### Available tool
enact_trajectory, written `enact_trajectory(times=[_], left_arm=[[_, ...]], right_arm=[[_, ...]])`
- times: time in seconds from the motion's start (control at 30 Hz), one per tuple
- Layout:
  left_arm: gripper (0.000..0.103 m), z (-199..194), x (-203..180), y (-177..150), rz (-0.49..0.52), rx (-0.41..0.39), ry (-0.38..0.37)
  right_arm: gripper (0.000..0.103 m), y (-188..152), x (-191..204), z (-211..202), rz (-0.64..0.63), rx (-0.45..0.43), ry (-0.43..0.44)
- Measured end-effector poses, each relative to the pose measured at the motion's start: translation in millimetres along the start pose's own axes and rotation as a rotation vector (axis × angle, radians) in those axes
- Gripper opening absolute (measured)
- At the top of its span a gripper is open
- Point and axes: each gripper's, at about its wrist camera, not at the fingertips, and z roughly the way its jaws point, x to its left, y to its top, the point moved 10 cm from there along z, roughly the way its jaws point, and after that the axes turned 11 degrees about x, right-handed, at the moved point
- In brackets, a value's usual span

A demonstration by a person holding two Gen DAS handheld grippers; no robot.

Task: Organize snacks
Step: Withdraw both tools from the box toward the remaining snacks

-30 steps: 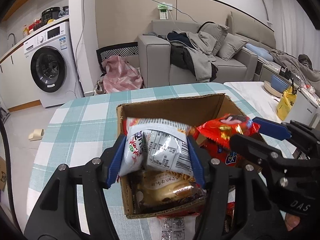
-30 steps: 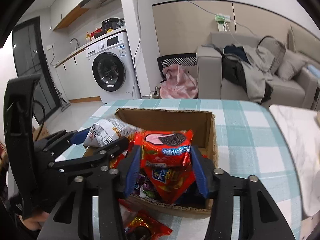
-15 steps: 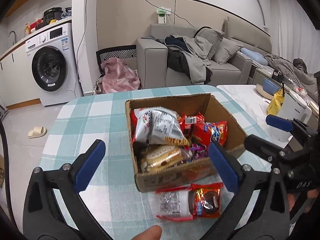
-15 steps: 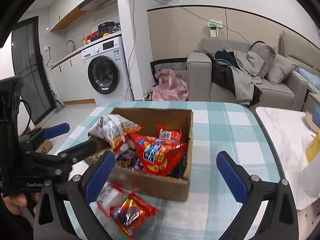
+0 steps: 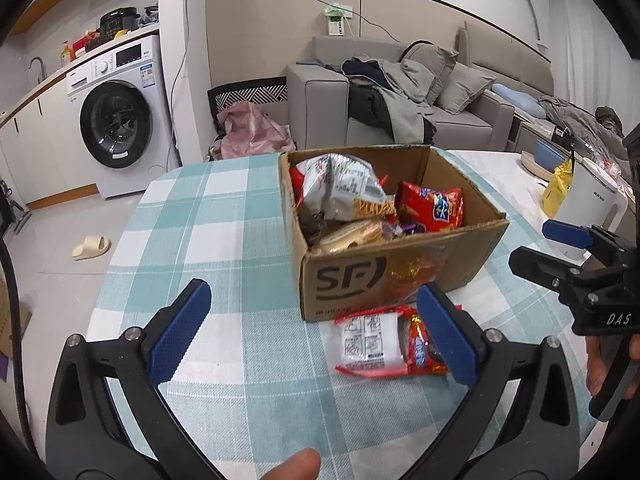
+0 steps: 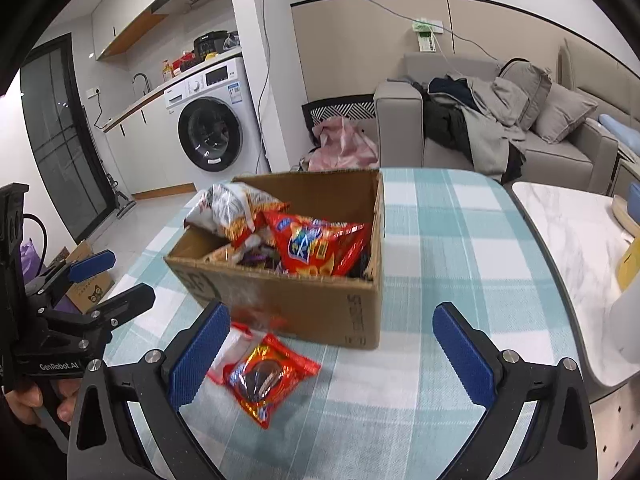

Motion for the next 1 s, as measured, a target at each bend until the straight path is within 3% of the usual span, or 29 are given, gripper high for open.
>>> enact_trajectory(times=[0.43,1.0], left_arm=[[0.102,20,6,-38,-0.003,0.074,0.012],[0.102,53,9,-58,-0.024,0.120,-0.010]], right_arm=[[0.103,-49,2,38,0.011,0.133,-0.006],[0.103,-65,23,73,0.003,0.216,0.010]])
